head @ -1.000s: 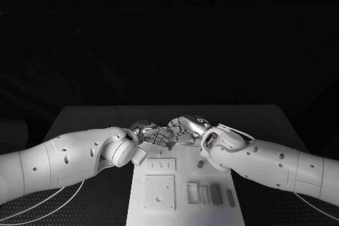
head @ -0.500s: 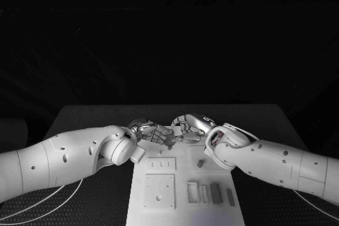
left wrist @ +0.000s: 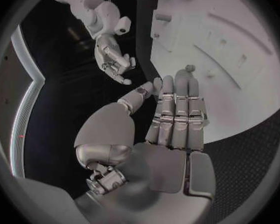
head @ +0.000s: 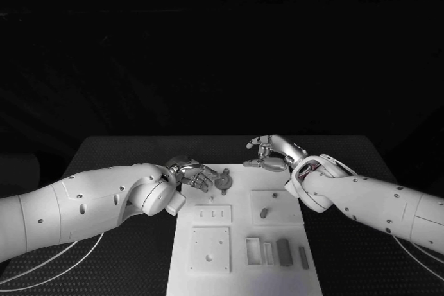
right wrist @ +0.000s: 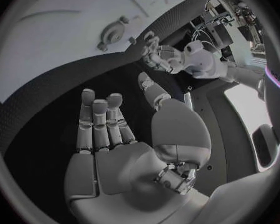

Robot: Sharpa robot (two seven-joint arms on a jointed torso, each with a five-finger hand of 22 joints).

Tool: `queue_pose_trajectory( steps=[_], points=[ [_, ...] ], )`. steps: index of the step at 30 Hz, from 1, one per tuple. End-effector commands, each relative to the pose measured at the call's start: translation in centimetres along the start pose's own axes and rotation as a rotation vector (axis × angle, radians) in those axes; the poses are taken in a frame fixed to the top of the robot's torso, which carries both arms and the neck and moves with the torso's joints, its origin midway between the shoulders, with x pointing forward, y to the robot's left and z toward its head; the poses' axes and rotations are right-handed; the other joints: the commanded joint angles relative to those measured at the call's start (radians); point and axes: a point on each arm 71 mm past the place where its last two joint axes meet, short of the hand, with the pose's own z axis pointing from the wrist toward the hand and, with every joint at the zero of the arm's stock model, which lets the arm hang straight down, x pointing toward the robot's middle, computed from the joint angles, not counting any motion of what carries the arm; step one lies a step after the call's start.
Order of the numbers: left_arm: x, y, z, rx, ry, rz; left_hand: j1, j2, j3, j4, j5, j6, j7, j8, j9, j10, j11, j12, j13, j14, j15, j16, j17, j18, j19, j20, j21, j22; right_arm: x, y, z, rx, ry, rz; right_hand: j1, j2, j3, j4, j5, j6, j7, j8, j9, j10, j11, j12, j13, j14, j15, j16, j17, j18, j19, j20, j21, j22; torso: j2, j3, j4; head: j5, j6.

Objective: Assemble the parts on the task board

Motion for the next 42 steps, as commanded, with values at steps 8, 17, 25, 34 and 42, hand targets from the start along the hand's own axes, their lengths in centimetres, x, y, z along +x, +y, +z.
queue_pose_trajectory(
  steps=[8,17,25,34,42],
  points=[
    [0.4,0.6,-1.1,-0.058,-0.008,0.291,0.011,-0.014,-0.023,-0.001,0.017,0.072,-0.06,-0.014,0.098,0.064,-0.053,0.154,0.165,0.035,-0.051,0.205,0.101,-0.002,0.069,-0.046,0.11,0.118,-5.4,-3.3,2.2,0.118,-0.108,0.1,0.004,0.025,-0.014,-0.008,0.001,0.011,0.0,0.01,0.002,-0.156,0.002,0.008,-0.008,-0.004,-0.005,0.007,-0.006,0.002,-0.002,0.006,0.001,0.004,0.0,0.0004,0.0023,0.001,-0.02],
    [1.8,1.4,-2.2,-0.137,-0.028,0.389,-0.035,-0.026,0.032,-0.001,0.074,0.101,-0.097,-0.034,0.142,0.011,-0.101,0.702,0.621,0.1,-0.169,0.643,0.168,0.017,0.195,-0.147,0.343,0.353,-6.7,-4.7,3.0,0.2,-0.128,0.082,0.0,0.03,-0.024,-0.007,0.0,0.012,-0.001,0.013,0.002,-0.153,0.001,0.014,-0.013,-0.001,-0.007,0.013,-0.008,0.006,0.002,0.009,0.003,0.005,0.0,-0.0002,0.0036,0.002,-0.042],
    [3.1,1.2,-2.8,-0.153,-0.021,0.423,-0.055,-0.038,0.041,0.002,0.073,0.123,-0.106,-0.033,0.158,0.009,-0.11,0.738,0.633,0.095,-0.185,0.702,0.117,0.015,0.208,-0.16,0.357,0.374,-7.0,-4.9,3.5,0.218,-0.129,0.078,-0.002,0.031,-0.027,-0.006,0.001,0.013,-0.002,0.014,0.002,-0.152,0.0,0.017,-0.015,0.0,-0.007,0.014,-0.01,0.008,0.004,0.01,0.004,0.006,-0.001,-0.0007,0.0052,0.003,-0.061],
    [3.9,0.9,-2.8,-0.136,-0.04,0.442,-0.066,-0.049,0.045,0.004,0.071,0.15,-0.116,-0.032,0.173,0.014,-0.12,0.745,0.619,0.086,-0.185,0.746,0.058,0.01,0.213,-0.167,0.356,0.383,-7.3,-5.1,4.1,0.236,-0.131,0.073,-0.004,0.032,-0.028,-0.005,0.001,0.013,-0.002,0.014,0.002,-0.152,0.0,0.017,-0.017,-0.001,-0.008,0.014,-0.011,0.009,0.003,0.011,0.003,0.005,0.0,-0.0024,0.0034,0.006,-0.079],
    [4.3,0.6,-2.5,-0.124,-0.046,0.494,-0.074,-0.053,0.044,0.007,0.071,0.172,-0.124,-0.03,0.185,0.021,-0.128,0.748,0.604,0.081,-0.181,0.779,0.014,0.006,0.218,-0.172,0.353,0.387,-7.2,-5.0,4.3,0.244,-0.12,0.076,-0.005,0.033,-0.029,-0.005,0.0,0.014,-0.002,0.015,0.002,-0.152,0.0,0.018,-0.019,-0.001,-0.008,0.014,-0.012,0.01,0.003,0.012,0.003,0.005,0.0,-0.0026,0.0027,0.008,-0.088]
  ],
)
